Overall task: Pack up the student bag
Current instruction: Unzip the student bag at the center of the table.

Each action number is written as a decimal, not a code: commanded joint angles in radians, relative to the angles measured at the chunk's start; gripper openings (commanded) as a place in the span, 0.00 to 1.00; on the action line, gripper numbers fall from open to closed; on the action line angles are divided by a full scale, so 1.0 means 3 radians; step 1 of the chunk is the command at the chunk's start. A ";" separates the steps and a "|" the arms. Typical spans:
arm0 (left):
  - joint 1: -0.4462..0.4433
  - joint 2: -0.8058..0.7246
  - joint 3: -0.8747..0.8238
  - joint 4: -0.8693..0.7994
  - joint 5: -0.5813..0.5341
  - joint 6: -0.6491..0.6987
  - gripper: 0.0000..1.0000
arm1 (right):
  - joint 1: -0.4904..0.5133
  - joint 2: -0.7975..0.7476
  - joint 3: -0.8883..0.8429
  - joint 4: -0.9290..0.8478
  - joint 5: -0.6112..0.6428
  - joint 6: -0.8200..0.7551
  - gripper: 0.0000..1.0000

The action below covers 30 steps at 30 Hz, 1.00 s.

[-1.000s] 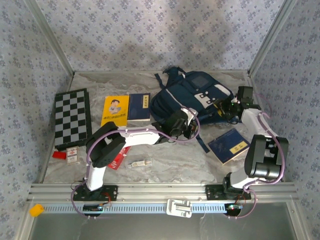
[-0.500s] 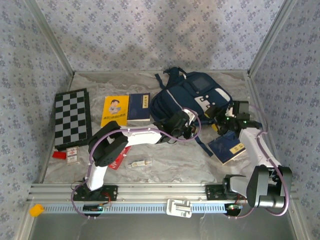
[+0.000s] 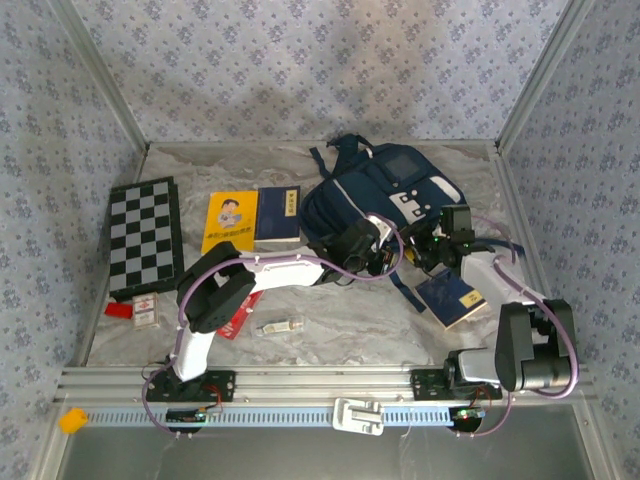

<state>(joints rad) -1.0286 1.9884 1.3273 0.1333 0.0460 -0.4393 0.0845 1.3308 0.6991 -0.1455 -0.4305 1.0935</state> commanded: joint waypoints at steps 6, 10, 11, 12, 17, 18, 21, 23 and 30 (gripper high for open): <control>-0.0033 -0.0122 0.0160 0.0024 0.0195 0.0034 0.00 | -0.0201 0.0129 0.0278 -0.0257 0.0092 -0.0426 0.07; 0.0003 -0.0318 -0.0060 -0.0151 0.0194 0.0093 0.00 | -0.0466 0.0110 0.0397 -0.0507 -0.0045 -0.0772 0.00; 0.0034 -0.0398 -0.0152 -0.0203 0.0189 0.0098 0.00 | -0.0554 0.0113 0.0443 -0.0582 -0.0103 -0.0880 0.00; 0.0070 -0.0481 -0.0256 -0.0252 0.0194 0.0106 0.00 | -0.0643 0.0131 0.0506 -0.0679 -0.0144 -0.0996 0.00; 0.0224 -0.0766 -0.0669 -0.0427 0.0316 0.0299 0.00 | -0.0906 0.0391 0.0850 -0.0910 -0.0392 -0.1394 0.00; 0.0237 -0.0781 -0.0716 -0.0451 0.0339 0.0352 0.00 | -0.0928 0.0465 0.0944 -0.0925 -0.0429 -0.1439 0.00; 0.0248 -0.0742 -0.0657 -0.0536 0.0476 0.0376 0.00 | -0.0924 0.0689 0.1223 -0.0996 -0.0404 -0.1522 0.00; 0.0236 -0.0653 -0.0537 -0.0474 0.0676 0.0298 0.00 | -0.0916 0.0821 0.1370 -0.0985 -0.0396 -0.1524 0.01; 0.0019 -0.0099 0.0242 -0.0477 0.0629 -0.0019 0.00 | -0.0891 0.1053 0.1725 -0.1157 -0.0310 -0.1668 0.42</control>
<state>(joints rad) -0.9878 1.9163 1.2987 0.0174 0.2100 -0.4061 -0.1791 1.6558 1.1526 -0.4938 -0.5385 0.6533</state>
